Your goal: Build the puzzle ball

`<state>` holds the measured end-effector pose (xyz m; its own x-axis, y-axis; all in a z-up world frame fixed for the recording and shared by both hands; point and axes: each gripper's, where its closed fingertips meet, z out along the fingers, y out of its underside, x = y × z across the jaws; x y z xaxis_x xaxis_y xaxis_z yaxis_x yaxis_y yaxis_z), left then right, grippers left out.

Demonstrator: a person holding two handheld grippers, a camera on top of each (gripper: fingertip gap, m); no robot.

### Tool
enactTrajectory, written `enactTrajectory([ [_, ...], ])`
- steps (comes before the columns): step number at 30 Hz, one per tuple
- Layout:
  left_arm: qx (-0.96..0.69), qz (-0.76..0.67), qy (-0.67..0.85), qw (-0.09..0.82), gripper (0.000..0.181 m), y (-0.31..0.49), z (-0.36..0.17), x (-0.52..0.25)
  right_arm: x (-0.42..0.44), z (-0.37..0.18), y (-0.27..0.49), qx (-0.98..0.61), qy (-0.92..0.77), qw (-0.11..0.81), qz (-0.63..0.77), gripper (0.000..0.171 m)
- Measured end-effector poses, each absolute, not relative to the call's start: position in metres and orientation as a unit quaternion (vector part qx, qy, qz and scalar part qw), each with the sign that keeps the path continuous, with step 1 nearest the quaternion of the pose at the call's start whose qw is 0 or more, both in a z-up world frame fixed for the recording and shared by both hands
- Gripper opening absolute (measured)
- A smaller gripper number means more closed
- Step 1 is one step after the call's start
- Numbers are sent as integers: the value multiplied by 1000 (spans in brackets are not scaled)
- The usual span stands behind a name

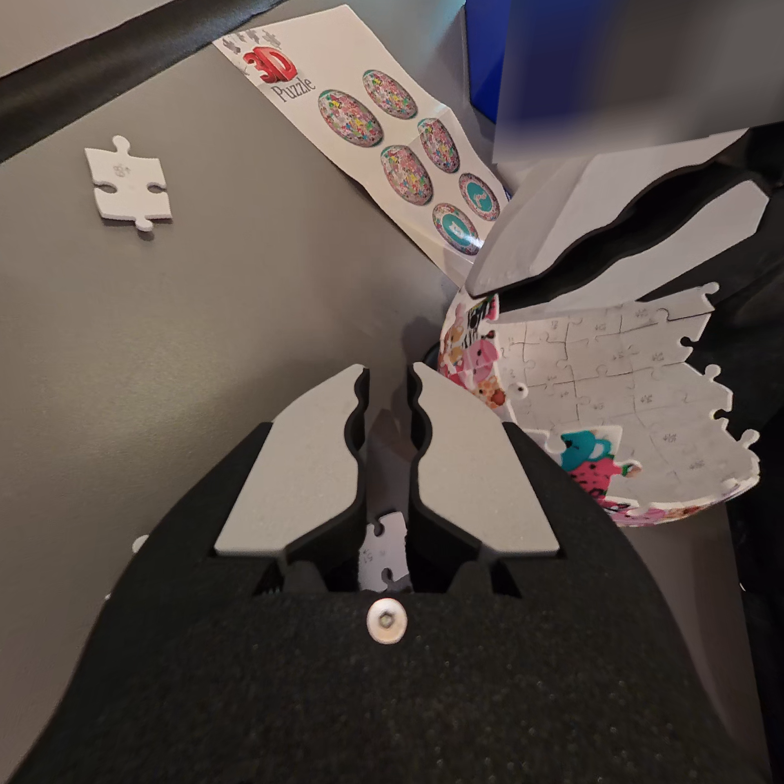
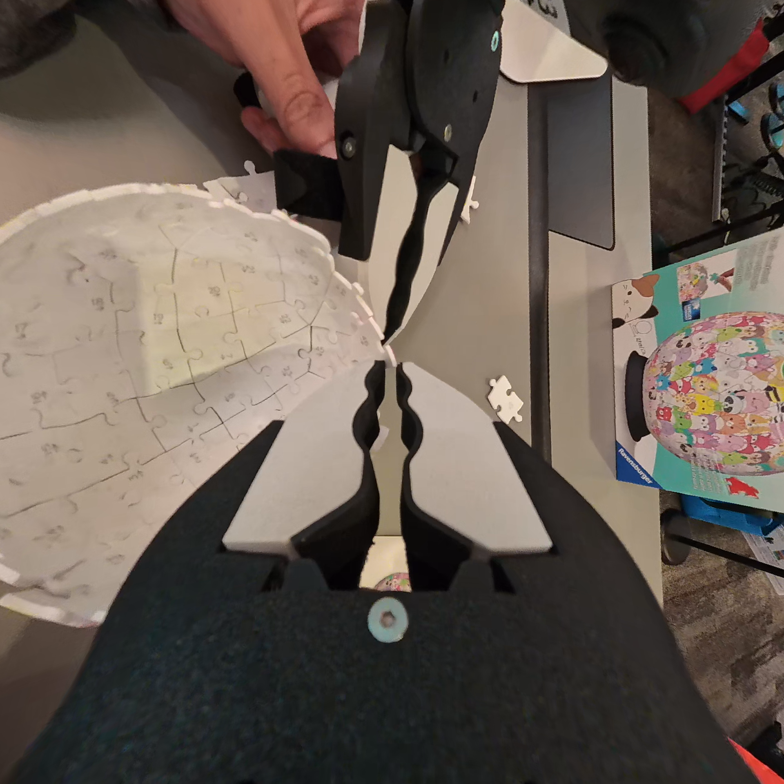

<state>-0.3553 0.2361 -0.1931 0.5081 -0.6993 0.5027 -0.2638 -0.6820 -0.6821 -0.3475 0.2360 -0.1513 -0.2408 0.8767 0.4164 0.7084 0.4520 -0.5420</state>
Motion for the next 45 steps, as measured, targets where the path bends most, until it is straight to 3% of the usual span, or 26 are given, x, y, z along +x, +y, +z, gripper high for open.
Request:
enactTrajectory([
  [45, -829, -395, 295, 265, 16, 236, -197, -353, -347, -152, 236, -476, -798, 360, 83, 6],
])
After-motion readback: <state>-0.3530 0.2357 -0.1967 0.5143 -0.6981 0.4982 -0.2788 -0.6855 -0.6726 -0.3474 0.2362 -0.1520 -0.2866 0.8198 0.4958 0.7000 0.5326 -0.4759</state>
